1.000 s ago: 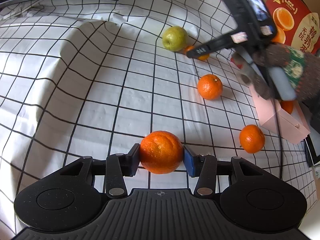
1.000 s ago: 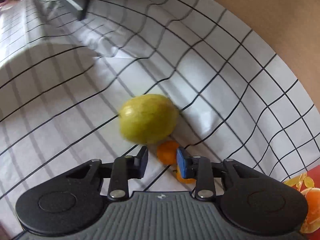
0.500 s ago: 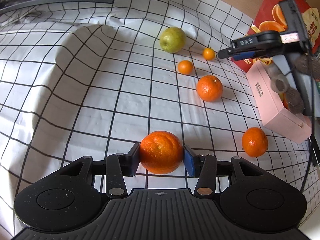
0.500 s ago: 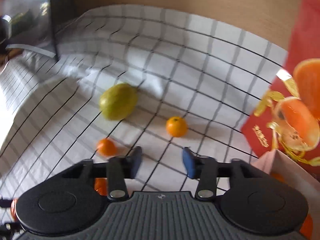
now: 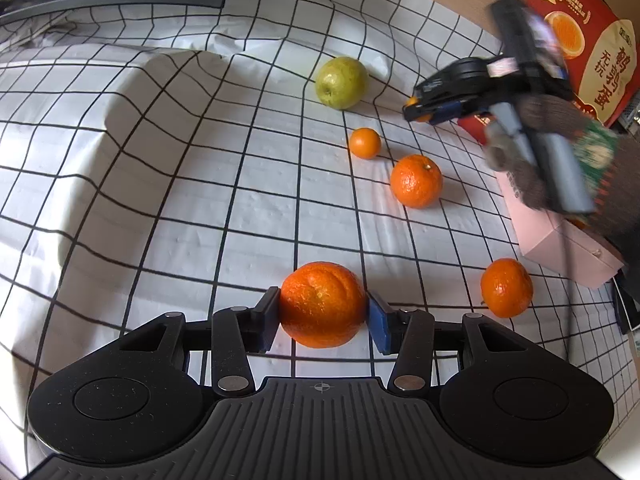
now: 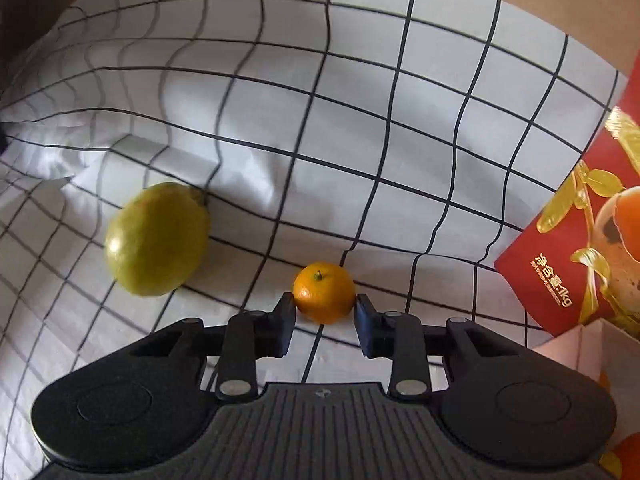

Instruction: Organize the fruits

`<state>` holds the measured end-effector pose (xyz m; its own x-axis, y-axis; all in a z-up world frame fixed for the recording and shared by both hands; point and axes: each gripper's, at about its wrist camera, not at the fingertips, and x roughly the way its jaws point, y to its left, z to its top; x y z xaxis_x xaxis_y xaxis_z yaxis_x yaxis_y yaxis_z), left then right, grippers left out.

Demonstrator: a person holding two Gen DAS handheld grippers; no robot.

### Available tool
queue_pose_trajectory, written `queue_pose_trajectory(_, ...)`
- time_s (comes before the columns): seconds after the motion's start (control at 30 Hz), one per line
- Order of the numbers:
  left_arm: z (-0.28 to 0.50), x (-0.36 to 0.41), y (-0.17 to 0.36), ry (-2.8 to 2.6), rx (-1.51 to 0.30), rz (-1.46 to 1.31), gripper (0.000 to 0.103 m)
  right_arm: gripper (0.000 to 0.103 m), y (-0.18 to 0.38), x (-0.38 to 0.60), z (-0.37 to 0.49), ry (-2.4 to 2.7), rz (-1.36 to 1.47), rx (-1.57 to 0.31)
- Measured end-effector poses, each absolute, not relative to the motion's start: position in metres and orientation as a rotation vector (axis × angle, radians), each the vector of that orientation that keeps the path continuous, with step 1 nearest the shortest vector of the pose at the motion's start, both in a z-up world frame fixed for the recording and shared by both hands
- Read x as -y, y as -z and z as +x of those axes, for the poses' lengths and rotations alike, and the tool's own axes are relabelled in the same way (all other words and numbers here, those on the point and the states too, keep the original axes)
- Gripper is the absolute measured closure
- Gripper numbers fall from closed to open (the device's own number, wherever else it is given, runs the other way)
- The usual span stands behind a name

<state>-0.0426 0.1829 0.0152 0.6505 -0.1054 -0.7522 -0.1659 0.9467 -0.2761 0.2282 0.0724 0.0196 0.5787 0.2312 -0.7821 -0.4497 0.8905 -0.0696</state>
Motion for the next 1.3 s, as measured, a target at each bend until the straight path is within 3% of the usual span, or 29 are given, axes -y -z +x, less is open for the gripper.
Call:
queue_pose_trajectory(0.3, -0.039, -0.173, -0.016, 0.01, -0.876, -0.307, 0.053, 0.072, -0.064, 0.006, 0.098, -0.528, -0.192, -0.807)
queue_pose_trajectory(0.6, -0.05, -0.108, -0.014, 0.188, -0.922, -0.186, 0.053, 0.072, -0.025, 0.076, -0.018, -0.419, -0.231, -0.791)
queue_pose_trajectory(0.83, -0.047, -0.093, -0.016, 0.187, -0.948, -0.129, 0.053, 0.071, 0.001, 0.092, -0.043, -0.371, -0.121, -0.819)
queue_pose_trajectory(1.1, -0.036, -0.089, -0.015, 0.184, -0.954, -0.155, 0.052, 0.043, 0.012, 0.094, -0.047, -0.334, -0.13, -0.801)
queue_pose_trajectory(1.3, -0.036, -0.088, -0.016, 0.18, -0.959, -0.142, 0.052, 0.028, 0.017, 0.089, -0.052, -0.337, -0.165, -0.763)
